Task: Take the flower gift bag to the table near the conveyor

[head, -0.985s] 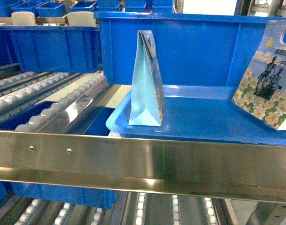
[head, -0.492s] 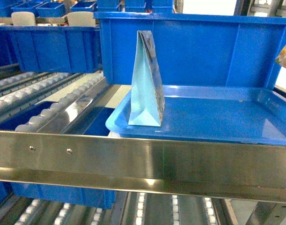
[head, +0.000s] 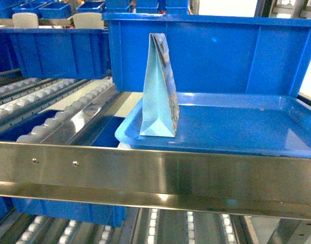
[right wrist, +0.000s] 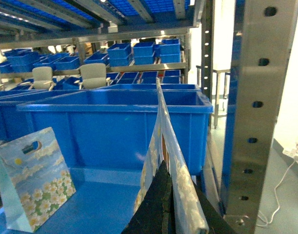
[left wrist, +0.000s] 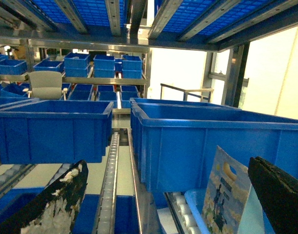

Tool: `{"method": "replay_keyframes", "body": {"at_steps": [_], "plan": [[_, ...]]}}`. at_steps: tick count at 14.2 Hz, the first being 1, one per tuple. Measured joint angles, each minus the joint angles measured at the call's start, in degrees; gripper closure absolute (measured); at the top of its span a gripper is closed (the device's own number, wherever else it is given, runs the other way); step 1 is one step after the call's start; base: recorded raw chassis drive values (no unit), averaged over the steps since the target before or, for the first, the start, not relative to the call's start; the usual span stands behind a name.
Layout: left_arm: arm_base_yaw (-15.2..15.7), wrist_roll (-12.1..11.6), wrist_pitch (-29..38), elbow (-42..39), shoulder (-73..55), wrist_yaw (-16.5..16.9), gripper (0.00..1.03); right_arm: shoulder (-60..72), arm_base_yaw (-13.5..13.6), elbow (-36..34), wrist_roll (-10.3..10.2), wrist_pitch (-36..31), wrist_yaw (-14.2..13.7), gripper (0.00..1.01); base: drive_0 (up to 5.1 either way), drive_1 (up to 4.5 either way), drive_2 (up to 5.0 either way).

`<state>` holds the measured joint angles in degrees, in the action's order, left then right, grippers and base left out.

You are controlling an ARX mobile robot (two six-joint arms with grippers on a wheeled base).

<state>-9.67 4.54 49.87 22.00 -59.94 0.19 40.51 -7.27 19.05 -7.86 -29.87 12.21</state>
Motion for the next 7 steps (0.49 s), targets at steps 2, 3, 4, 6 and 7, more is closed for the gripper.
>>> {"method": "replay_keyframes", "body": {"at_steps": [2, 3, 4, 6, 7], "plan": [[0.0, 0.0, 0.0, 0.0, 0.0, 0.0, 0.05, -3.2, 0.1, -2.0, 2.1, 0.1, -3.2, 0.99, 0.0, 0.00, 0.0], [0.0, 0.0, 0.0, 0.0, 0.0, 0.0, 0.05, -3.2, 0.1, -2.4, 2.6, 0.3, -3.3, 0.99, 0.0, 0.00, 0.0], [0.0, 0.0, 0.0, 0.0, 0.0, 0.0, 0.05, -3.1, 0.1, -2.5, 2.8, 0.5, -3.4, 0.99, 0.0, 0.00, 0.0], [0.0, 0.0, 0.0, 0.0, 0.0, 0.0, 0.05, -3.1, 0.1, -2.5, 3.0, 0.3, -3.4, 0.99, 0.0, 0.00, 0.0], [-0.5, 0.0, -0.1, 0.1, -0.3, -0.6, 0.05, -3.1, 0.1, -2.5, 3.0, 0.3, -3.4, 0.99, 0.0, 0.00, 0.0]]}}
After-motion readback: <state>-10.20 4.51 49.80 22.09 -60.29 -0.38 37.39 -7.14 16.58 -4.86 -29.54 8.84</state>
